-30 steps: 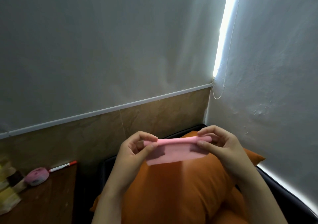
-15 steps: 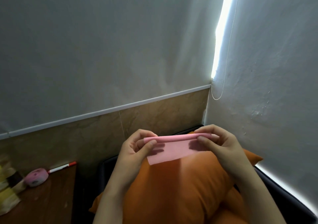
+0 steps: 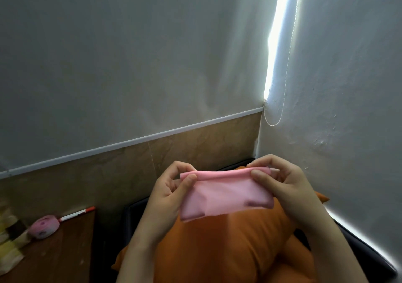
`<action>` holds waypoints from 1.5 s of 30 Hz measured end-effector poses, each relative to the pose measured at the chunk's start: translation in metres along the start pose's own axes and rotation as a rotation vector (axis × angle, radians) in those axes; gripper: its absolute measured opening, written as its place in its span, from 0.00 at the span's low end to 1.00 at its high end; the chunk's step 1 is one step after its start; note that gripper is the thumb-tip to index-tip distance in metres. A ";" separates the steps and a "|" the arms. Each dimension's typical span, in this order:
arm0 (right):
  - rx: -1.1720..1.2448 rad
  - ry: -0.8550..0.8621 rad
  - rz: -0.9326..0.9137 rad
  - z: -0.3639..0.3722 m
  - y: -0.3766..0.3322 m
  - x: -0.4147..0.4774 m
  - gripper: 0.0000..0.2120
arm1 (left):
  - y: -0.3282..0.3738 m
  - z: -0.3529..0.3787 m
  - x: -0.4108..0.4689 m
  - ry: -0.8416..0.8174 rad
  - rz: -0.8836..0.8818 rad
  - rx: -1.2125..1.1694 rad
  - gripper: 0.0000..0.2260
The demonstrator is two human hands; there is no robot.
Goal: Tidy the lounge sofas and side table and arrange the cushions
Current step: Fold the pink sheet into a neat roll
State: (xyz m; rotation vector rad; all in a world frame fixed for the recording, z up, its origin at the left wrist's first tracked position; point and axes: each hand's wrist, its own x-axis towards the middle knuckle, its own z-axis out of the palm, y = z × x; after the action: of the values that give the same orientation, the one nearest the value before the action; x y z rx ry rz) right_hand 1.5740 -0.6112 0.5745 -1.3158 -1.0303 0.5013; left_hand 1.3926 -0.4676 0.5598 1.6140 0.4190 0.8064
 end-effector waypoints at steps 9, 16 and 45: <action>0.122 0.012 0.020 -0.008 -0.001 -0.003 0.24 | 0.005 0.001 0.002 0.015 -0.031 -0.072 0.05; 0.176 0.065 0.046 -0.007 -0.005 -0.009 0.12 | -0.001 0.004 0.004 0.028 -0.007 0.037 0.06; 0.109 -0.011 0.053 -0.008 0.003 0.006 0.25 | -0.007 0.000 0.014 0.070 -0.080 -0.104 0.06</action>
State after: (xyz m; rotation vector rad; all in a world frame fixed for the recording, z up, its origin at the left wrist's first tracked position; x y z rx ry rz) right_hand 1.5839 -0.6100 0.5736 -1.2473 -0.9657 0.5968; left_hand 1.4041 -0.4568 0.5570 1.4668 0.4804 0.8127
